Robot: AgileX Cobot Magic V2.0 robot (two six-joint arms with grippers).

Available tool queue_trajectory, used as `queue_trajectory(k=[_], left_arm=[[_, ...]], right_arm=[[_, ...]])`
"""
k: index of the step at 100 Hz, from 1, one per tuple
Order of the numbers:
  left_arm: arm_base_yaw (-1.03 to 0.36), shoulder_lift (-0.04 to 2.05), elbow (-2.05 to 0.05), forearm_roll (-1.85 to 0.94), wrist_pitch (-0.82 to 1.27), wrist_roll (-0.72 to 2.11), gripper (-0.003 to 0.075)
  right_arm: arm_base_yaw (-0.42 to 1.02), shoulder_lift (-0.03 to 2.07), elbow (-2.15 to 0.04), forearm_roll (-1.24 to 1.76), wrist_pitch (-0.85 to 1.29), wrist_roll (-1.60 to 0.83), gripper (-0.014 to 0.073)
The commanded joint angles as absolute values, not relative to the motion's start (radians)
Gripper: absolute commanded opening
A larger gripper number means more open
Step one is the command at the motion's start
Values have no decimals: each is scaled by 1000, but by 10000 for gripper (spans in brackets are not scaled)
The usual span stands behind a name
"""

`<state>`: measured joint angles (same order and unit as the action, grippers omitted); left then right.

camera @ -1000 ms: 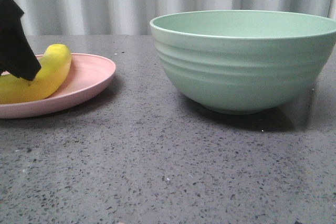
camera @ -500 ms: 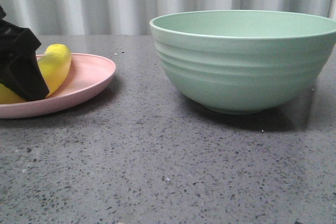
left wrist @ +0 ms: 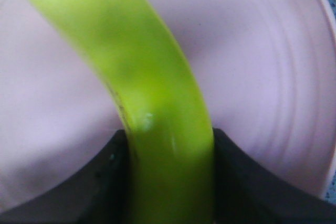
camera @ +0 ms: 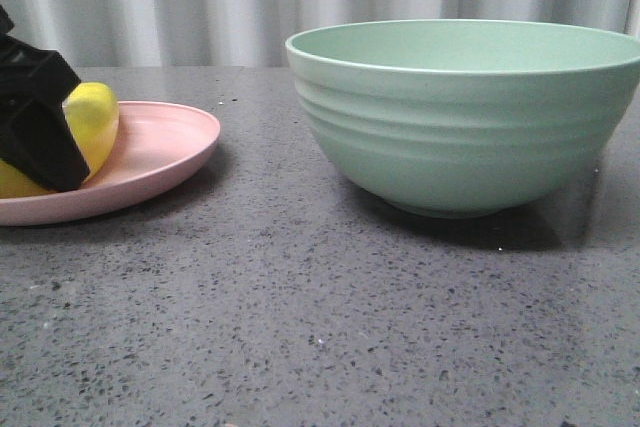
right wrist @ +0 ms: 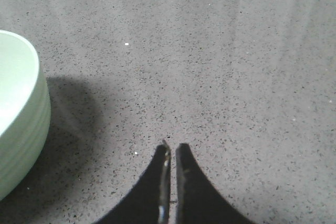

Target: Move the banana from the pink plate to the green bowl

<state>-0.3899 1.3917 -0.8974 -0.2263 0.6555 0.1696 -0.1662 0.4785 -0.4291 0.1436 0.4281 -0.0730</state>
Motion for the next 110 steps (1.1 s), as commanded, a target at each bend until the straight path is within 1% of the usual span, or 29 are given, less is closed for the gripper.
queue_trajectory(k=[1,13,26,44,56,64,71,76,88,93,98,110], left_arm=[[-397,1368,-931,-245,609,171,31],[-397,1368,-931,-245,609,171,-20],[-397,1368,-950,-245,619,172,-20],[-407,1338,-1032,-247,677,197,-20],[-455,1306,-1091,-250,709,197,-20],[-510,1290,-1129,-253,725,197,-20],[-567,1282,-1151,-264,729,197,-20],[-612,1279,-1162,-264,730,197,-20],[-720,1277,-1174,-269,732,197,-20],[-764,1277,-1174,-279,728,197,-20],[-804,1277,-1174,-290,728,197,-20],[-892,1277,-1174,-299,705,197,-20]], right_arm=[[-170,492,-459,147,351,-74,-64],[-170,492,-459,147,351,-74,-64],[-170,492,-459,147,379,-74,-64],[-143,492,-466,147,428,-75,-64],[-90,493,-507,147,496,-115,-63],[-48,503,-550,147,545,-123,-53],[-14,522,-598,154,583,-123,-1],[10,540,-635,166,610,-123,59],[67,584,-708,267,626,-123,233],[93,605,-728,324,614,-123,279],[120,628,-743,373,602,-123,304],[190,695,-772,470,562,-123,309]])
